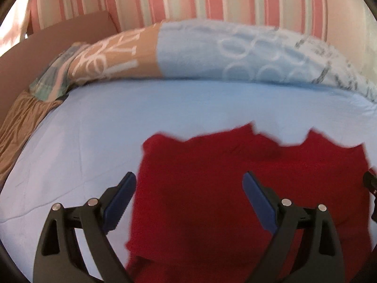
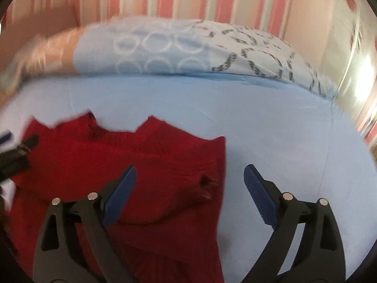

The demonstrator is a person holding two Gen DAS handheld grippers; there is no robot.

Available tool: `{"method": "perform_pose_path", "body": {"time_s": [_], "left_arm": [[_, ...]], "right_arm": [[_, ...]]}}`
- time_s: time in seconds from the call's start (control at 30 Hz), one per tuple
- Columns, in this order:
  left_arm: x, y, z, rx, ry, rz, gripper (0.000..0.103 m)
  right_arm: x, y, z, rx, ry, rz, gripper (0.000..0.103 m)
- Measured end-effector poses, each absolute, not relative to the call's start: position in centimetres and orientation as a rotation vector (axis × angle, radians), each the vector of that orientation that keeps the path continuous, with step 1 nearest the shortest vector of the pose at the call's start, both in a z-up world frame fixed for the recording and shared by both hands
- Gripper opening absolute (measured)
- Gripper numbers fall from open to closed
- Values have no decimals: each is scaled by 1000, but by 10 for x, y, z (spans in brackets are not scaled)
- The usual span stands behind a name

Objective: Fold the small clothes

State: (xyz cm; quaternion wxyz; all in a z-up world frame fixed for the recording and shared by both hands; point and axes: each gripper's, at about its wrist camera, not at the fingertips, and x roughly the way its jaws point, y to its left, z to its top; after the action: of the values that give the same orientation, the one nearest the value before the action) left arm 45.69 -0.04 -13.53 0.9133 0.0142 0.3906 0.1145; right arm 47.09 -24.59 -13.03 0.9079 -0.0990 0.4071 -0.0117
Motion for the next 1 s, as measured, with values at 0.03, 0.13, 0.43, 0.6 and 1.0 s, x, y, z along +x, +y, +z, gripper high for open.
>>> {"method": "perform_pose_path", "body": {"time_s": [0.03,0.13,0.43,0.6,1.0], "left_arm": [[457,5,-143,35,824,242,92],[453,22,-165,16,877,253,93],[443,30,-158,26,821,234,101],[440,26,-145,125,777,260,101],[433,46,-170,49,834,214,101]], "right_arm": [[473,-253,-139,-221,867,-79,93],[471,-293,-153,-176,907,-202,96],[470,-295,-135,-152,873,-132,100],[454,-248,-109,-115,740,69,100],[463,-237,-169,-40,957,249,100]]}}
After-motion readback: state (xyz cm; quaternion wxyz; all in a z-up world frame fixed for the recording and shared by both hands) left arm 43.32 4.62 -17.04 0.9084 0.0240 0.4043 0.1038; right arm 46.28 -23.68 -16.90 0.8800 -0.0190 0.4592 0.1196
